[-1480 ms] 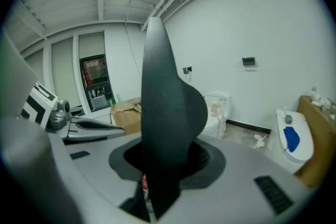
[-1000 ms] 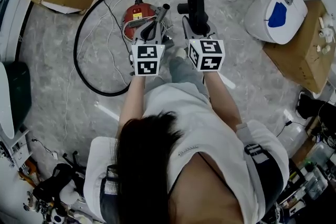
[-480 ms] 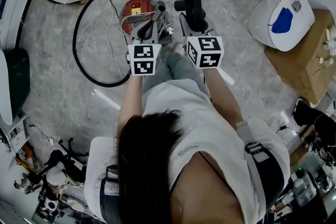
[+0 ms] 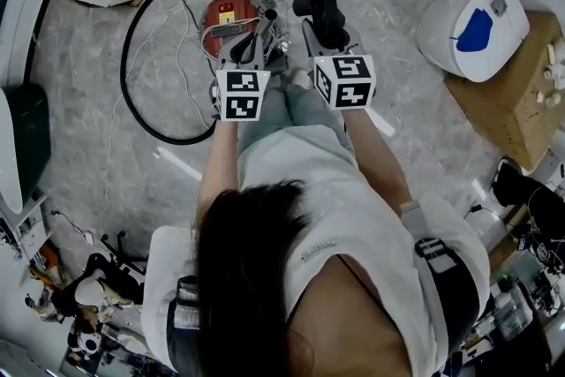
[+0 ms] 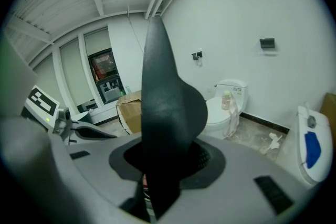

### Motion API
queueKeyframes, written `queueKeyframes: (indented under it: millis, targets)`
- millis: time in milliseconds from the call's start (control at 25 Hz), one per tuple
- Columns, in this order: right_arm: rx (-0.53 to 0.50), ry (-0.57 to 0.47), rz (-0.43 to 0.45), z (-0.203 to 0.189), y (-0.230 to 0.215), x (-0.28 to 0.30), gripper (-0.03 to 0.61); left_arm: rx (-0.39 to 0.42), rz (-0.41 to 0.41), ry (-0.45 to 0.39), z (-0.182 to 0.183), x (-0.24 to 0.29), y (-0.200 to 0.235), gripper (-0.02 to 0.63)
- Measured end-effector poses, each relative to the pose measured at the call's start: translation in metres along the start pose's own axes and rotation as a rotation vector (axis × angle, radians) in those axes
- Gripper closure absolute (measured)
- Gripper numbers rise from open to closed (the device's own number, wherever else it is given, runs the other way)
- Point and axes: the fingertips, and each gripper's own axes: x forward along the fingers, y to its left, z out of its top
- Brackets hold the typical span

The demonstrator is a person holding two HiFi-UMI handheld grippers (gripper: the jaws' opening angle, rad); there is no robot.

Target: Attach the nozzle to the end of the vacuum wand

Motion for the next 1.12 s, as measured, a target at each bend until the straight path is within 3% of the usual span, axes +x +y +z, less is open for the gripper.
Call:
queueKeyframes:
  millis: [200,680,920,1120]
  targets:
    - [-0.008,0.007,-0.007,0.0,0.0,0.001,0.437,0.003,-0.032,0.019,-0.008,0.007,-0.002,0.599]
    - [-0.036,0.042,-0.008,0.0,0.007,0.008,0.437,0.059,-0.156,0.063,-0.024,0.036,-0.006,0.438]
    - [-0.063,0.061,-0.019,0.001,0.01,0.011,0.437,0.15,-0.209,0.124,-0.044,0.06,-0.011,0.426]
    - [-0.078,0.072,-0.02,0.003,0.012,0.013,0.437,0.15,-0.216,0.124,-0.049,0.076,-0.009,0.426]
